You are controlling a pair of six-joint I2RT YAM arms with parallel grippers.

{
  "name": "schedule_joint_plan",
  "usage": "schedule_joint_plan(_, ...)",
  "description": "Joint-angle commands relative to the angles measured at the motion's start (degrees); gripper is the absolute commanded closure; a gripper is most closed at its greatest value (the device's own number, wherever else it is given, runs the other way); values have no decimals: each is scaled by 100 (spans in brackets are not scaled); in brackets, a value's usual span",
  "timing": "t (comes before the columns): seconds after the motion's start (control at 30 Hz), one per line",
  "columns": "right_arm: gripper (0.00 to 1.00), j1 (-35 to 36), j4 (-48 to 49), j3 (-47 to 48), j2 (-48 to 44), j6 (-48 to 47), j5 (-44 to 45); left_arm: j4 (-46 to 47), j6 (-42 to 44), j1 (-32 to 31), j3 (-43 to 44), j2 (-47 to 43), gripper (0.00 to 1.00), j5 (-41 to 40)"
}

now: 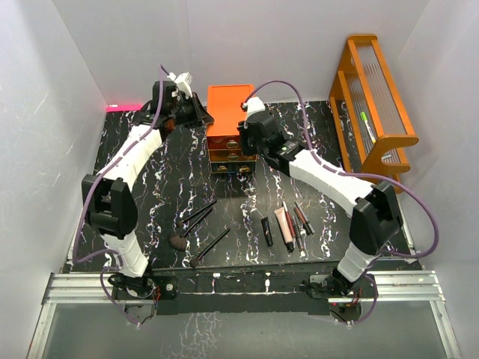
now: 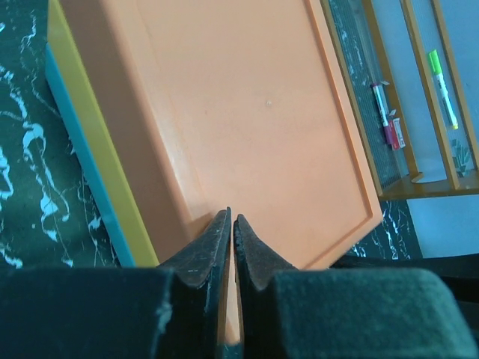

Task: Organize the makeup
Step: Close the drawer in the storage box.

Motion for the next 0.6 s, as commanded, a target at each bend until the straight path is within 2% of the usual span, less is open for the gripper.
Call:
schedule_joint_plan(0.0, 83, -24, 794, -593, -1125, -54, -547, -339, 74, 29, -414, -948, 87, -411)
schedule_joint_plan(0.17, 67, -11, 971, -1288, -1966, 159, -973, -230, -48, 26, -1383, -2381, 67, -858)
schedule_joint_plan(0.33, 46, 80, 893, -1784, -2355, 537, -1111, -521, -166, 33, -2802, -4400, 50, -1564)
schedule_joint_plan(0.4, 42, 161, 1021, -2075, -2413, 688, -990, -717, -226, 33, -3430, -5235, 37, -1913)
schedule_joint_plan(0.57, 39, 378, 1385, -2663, -2342, 1087, -571, -1512, -300, 37, -4343, -6875, 30, -2775)
